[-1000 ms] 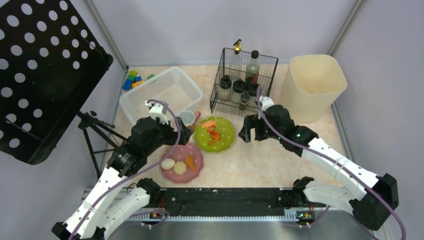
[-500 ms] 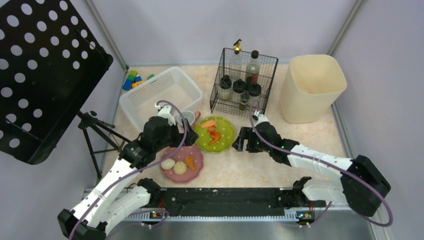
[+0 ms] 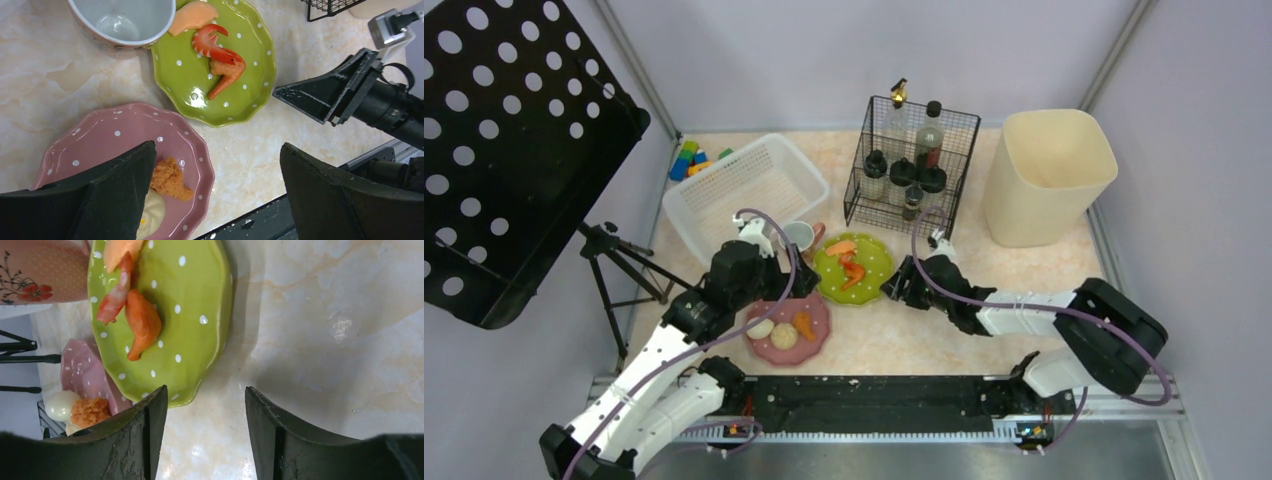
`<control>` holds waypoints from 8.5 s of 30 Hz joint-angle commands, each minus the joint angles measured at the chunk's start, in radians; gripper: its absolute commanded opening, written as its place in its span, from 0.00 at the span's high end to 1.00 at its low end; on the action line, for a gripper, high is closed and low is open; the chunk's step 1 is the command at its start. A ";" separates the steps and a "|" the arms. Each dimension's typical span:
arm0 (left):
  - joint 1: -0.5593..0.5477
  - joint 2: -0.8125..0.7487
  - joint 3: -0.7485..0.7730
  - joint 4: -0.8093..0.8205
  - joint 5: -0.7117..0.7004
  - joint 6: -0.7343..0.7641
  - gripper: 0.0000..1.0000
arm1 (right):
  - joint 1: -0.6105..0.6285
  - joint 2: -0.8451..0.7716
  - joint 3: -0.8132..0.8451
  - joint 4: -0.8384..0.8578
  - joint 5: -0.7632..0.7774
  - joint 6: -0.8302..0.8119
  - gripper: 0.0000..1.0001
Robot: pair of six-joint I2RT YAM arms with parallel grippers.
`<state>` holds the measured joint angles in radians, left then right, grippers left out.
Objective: Clear the kitchen counter
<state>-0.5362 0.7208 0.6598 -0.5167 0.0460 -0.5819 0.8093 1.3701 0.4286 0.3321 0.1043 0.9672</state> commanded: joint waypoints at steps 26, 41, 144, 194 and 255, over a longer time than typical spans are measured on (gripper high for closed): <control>0.005 -0.056 0.000 0.000 -0.005 -0.005 0.02 | 0.022 0.087 -0.039 0.108 0.050 0.071 1.00; -0.003 0.213 0.014 0.087 0.139 0.016 0.01 | 0.017 -0.297 -0.079 -0.246 0.144 -0.047 1.00; -0.219 0.957 -0.090 0.594 0.074 -0.151 1.00 | -0.147 -0.650 -0.334 -0.374 -0.003 0.115 0.51; -0.214 0.654 0.042 0.303 0.008 -0.081 1.00 | -0.147 -0.712 -0.395 -0.093 -0.021 0.258 1.00; -0.237 0.892 -0.228 0.775 0.116 -0.210 1.00 | -0.147 -0.866 -0.421 -0.391 0.002 0.202 0.57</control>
<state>-0.7738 1.5375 0.4911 0.3706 0.2214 -0.8093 0.6708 0.4484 0.0242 -0.1635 0.1379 1.1439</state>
